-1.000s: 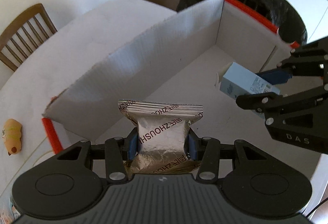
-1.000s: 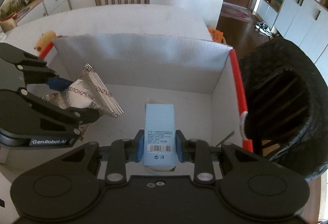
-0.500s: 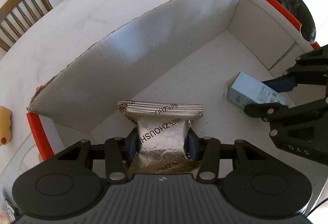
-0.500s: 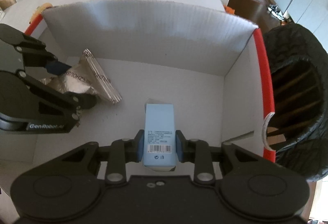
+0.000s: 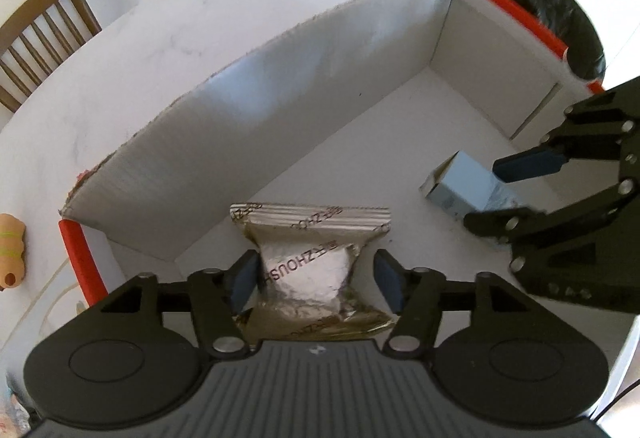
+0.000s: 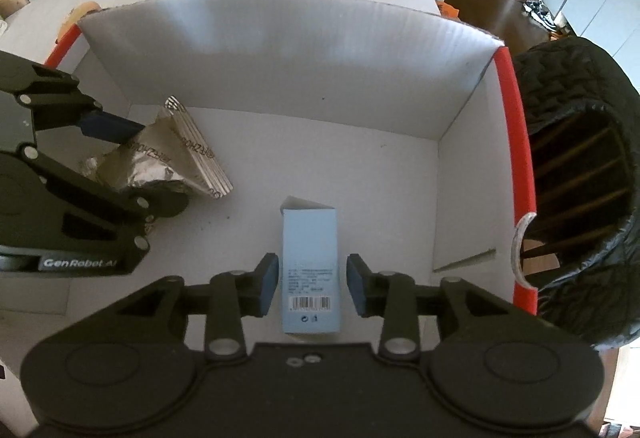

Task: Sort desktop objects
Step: 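Open both tools to drop the wafer pack and blue box in the box, then withdraw both tools from the box back toward the snack pile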

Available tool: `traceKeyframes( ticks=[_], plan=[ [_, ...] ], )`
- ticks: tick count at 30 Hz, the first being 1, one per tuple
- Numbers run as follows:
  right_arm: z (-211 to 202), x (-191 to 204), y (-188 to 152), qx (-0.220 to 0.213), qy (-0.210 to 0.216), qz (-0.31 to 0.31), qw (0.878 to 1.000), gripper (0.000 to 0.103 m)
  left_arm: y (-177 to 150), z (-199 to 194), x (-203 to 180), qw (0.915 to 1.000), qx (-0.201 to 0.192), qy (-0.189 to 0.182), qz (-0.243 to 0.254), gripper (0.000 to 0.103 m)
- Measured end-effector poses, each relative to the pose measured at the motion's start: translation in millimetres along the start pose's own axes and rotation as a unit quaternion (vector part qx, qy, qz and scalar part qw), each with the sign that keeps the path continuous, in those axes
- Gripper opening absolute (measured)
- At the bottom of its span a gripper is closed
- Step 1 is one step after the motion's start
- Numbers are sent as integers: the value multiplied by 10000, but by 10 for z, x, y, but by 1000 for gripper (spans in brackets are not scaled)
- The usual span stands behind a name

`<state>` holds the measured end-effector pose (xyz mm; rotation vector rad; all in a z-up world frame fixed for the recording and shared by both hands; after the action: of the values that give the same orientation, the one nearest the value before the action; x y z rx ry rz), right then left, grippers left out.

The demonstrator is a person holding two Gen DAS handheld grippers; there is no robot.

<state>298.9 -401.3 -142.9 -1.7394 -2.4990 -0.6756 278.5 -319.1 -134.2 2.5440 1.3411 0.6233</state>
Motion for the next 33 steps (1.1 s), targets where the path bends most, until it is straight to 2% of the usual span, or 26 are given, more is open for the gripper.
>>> traceKeyframes(
  ticks=[1,5,8,10,13,15,19,20,22,25,28,31,33],
  plan=[
    [16,29,-7,-32,-1,-19,10000,48,-14,-26,6,10000,-23,-19,-8,67],
    [-28,68,-63,-146,83,-100,9998,53,-75,-116,39,9999,-148,-30,-16,72],
    [-105,71,-84,-210,144,-161,9995,57,6,-103,158,9998,-190,-83,-58,73],
    [-190,94,-104,-304,177,-193,9992,62,67,-122,108,9996,-226,-122,-108,74],
    [-348,100,-155,-468,231,-236,9984,63,69,-182,124,9991,-346,-188,-184,77],
    [-423,97,-159,-571,293,-226,9977,63,201,-231,67,9986,-436,-186,-223,78],
    [-591,97,-161,-786,473,-125,9957,64,174,-369,94,9971,-654,-196,-344,78],
    [-620,98,-163,-835,499,-100,9952,65,166,-393,94,9968,-660,-195,-403,78],
    [-665,115,-179,-918,550,-84,9942,67,159,-419,133,9959,-642,-253,-579,86],
    [-680,137,-197,-990,568,-118,9934,68,140,-470,188,9935,-691,-400,-814,87],
    [-701,153,-211,-1008,565,-139,9932,68,115,-534,214,9927,-747,-349,-883,88],
    [-703,188,-226,-1033,584,-193,9927,69,79,-577,238,9914,-772,-446,-960,92],
    [-716,204,-239,-1076,601,-212,9922,70,53,-607,249,9905,-823,-461,-1002,102]
  ],
)
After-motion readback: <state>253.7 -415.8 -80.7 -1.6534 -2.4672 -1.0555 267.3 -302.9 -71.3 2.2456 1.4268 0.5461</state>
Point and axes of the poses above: each gripper's, at about its wrist camera, not at the fingertips, and z roughly the way its jaws point, x to its left, y to its top, the point moved 2 cm from there along z, roughly the way its jaws point, and after that the axes turned 15 degrees about y, right-handed, at the moved point
